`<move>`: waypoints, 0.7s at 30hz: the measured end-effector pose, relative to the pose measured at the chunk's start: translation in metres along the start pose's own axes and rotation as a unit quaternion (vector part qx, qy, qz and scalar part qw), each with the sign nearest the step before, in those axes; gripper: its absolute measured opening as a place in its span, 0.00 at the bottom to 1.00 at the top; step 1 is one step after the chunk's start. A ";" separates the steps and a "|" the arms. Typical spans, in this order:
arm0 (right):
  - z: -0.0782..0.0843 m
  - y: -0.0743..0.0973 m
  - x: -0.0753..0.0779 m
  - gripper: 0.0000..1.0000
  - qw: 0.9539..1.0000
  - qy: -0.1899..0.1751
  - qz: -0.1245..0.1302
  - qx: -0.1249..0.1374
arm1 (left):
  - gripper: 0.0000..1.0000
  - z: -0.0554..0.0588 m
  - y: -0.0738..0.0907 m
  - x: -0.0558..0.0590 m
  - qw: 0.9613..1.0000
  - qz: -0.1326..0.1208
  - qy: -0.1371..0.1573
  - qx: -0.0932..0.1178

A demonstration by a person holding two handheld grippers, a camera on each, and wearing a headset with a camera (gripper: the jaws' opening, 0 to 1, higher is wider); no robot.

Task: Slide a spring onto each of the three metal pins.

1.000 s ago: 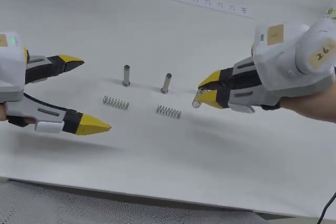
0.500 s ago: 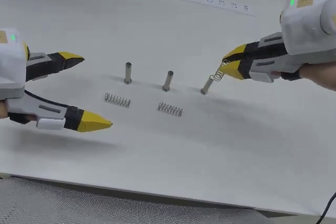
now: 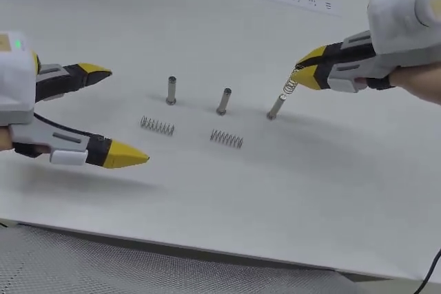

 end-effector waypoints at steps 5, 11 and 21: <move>0.002 -0.003 0.000 0.07 1.000 -0.004 -0.001 -0.001 | 0.98 0.000 0.000 0.000 1.000 -0.001 0.002 0.001; 0.004 -0.007 -0.002 0.07 1.000 -0.009 -0.003 -0.001 | 0.98 0.000 0.001 -0.001 1.000 -0.003 0.004 0.003; 0.009 -0.010 -0.003 0.07 1.000 -0.014 -0.003 -0.003 | 0.98 0.002 0.004 -0.005 1.000 -0.008 0.009 0.003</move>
Point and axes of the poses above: the centre of the closed fingertips' face, and the gripper's own axes: y roughly backward along the fingers, x roughly to its right, z roughly out of its underside, the point moved 1 cm from there along y, roughly backward along the fingers, and after that the axes turned 14 degrees about y, right-handed, at the moved point
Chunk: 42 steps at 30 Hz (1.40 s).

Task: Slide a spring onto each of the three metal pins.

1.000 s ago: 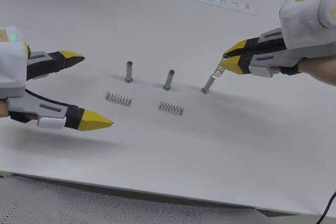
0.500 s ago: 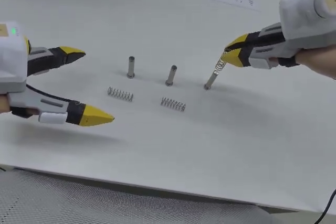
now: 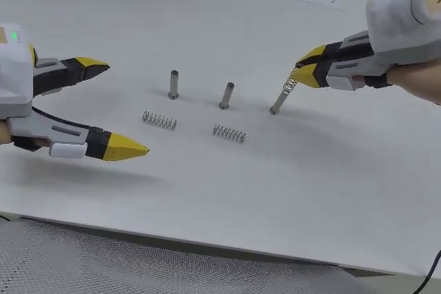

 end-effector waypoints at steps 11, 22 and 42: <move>0.001 -0.004 -0.002 0.07 1.000 0.003 -0.002 -0.003 | 0.97 0.000 0.001 -0.001 1.000 -0.002 0.007 0.001; 0.003 -0.006 -0.004 0.07 1.000 0.001 -0.004 -0.006 | 0.97 0.001 0.001 -0.001 1.000 -0.004 0.009 0.001; 0.017 -0.020 -0.015 0.07 1.000 -0.009 -0.009 -0.022 | 0.96 0.001 0.000 0.000 1.000 -0.005 0.010 -0.002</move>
Point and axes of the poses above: the centre of the closed fingertips' face, and the gripper's own axes: y roughly backward along the fingers, x roughly to its right, z roughly out of its underside, the point moved 1 cm from there along y, roughly backward along the fingers, and after that the axes turned 14 degrees about y, right-handed, at the moved point
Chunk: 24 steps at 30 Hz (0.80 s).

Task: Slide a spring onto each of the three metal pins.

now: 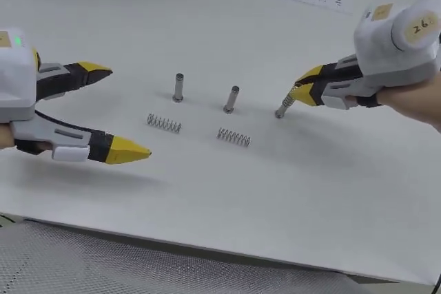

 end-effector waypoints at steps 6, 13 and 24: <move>0.003 -0.005 -0.003 0.07 1.000 -0.001 -0.004 -0.005 | 0.96 0.000 -0.001 -0.001 1.000 0.001 0.000 0.000; 0.006 -0.010 -0.006 0.07 1.000 -0.001 -0.008 -0.011 | 0.96 -0.001 -0.002 0.000 1.000 0.002 -0.001 0.002; 0.012 -0.016 -0.007 0.07 1.000 0.004 -0.011 -0.018 | 0.96 -0.002 0.000 -0.002 1.000 0.000 0.001 0.005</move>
Point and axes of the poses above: the centre of the closed fingertips' face, and the gripper's own axes: y roughly backward along the fingers, x roughly to its right, z roughly out of its underside, the point moved 1 cm from there along y, roughly backward along the fingers, and after that the axes turned 14 degrees about y, right-handed, at the moved point
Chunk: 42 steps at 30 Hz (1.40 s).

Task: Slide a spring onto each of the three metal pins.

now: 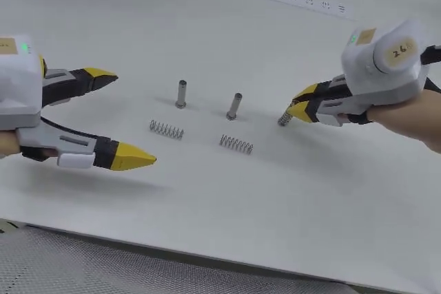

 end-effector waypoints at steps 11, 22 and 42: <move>0.005 -0.003 -0.002 0.08 1.000 0.006 0.001 -0.002 | 0.96 0.002 0.001 0.001 1.000 -0.001 0.001 -0.001; 0.005 -0.003 -0.002 0.09 1.000 0.019 0.001 -0.004 | 0.95 0.003 -0.002 0.003 1.000 0.003 0.000 -0.005; 0.009 0.001 0.001 0.20 1.000 -0.014 0.016 0.009 | 0.95 0.004 -0.002 0.005 1.000 0.007 0.000 -0.008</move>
Point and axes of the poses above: the centre of the closed fingertips' face, and the gripper's own axes: y roughly backward along the fingers, x roughly to its right, z roughly out of its underside, the point moved 1 cm from there along y, roughly backward along the fingers, and after that the axes turned 14 degrees about y, right-handed, at the moved point
